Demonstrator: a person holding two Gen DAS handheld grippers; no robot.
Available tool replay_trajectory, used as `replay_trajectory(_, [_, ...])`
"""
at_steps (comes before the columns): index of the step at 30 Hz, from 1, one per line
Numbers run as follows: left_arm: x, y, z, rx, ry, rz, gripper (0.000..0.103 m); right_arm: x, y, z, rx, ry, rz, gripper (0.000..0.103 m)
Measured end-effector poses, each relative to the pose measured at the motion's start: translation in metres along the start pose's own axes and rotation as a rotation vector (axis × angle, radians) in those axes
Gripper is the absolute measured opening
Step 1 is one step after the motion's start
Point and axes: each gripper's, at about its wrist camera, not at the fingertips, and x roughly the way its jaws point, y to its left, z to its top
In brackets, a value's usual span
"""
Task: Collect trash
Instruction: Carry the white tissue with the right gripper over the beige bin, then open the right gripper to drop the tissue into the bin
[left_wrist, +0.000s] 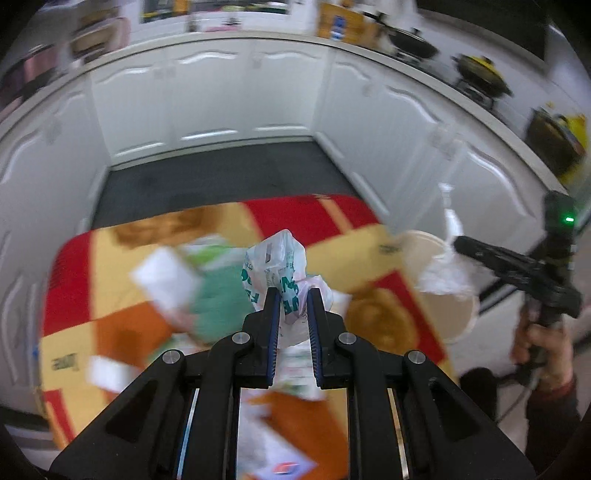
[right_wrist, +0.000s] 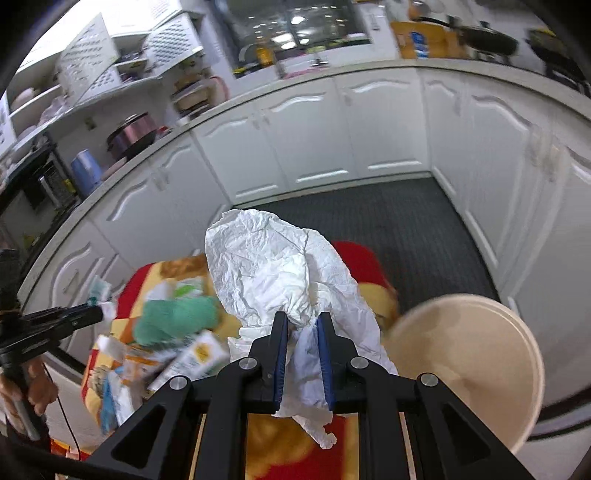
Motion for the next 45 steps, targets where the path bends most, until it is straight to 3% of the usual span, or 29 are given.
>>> replay_trajectory(10, [0.061, -0.125, 0.013, 0.116, 0.075, -0.120, 0.012, -0.016, -0.096, -0.032, 0.109, 0.040, -0.163, 0.015])
replay_trajectory(17, [0.122, -0.179, 0.014, 0.138, 0.144, -0.130, 0.012, -0.004, -0.148, -0.050, 0.195, 0.081, -0.219, 0.015])
replay_trajectory(23, [0.152, -0.198, 0.009, 0.142, 0.164, -0.120, 0.016, 0.006, -0.173, -0.056, 0.248, 0.101, -0.252, 0.016])
replay_trajectory(25, [0.162, -0.200, 0.007, 0.130, 0.177, -0.133, 0.026, 0.009, -0.177, -0.058, 0.269, 0.112, -0.269, 0.025])
replay_trajectory(27, [0.168, -0.198, 0.005, 0.107, 0.187, -0.165, 0.034, 0.008, -0.182, -0.058, 0.289, 0.106, -0.265, 0.043])
replay_trajectory(33, [0.166, -0.190, 0.000, 0.079, 0.186, -0.140, 0.036, 0.005, -0.181, -0.065, 0.292, 0.103, -0.247, 0.043])
replay_trajectory(39, [0.146, -0.184, -0.005, 0.118, 0.118, -0.042, 0.036, -0.002, -0.159, -0.064, 0.255, 0.083, -0.237, 0.045])
replay_trajectory(45, [0.126, -0.166, -0.010, 0.102, 0.063, -0.002, 0.036, -0.011, -0.129, -0.061, 0.196, 0.052, -0.243, 0.046])
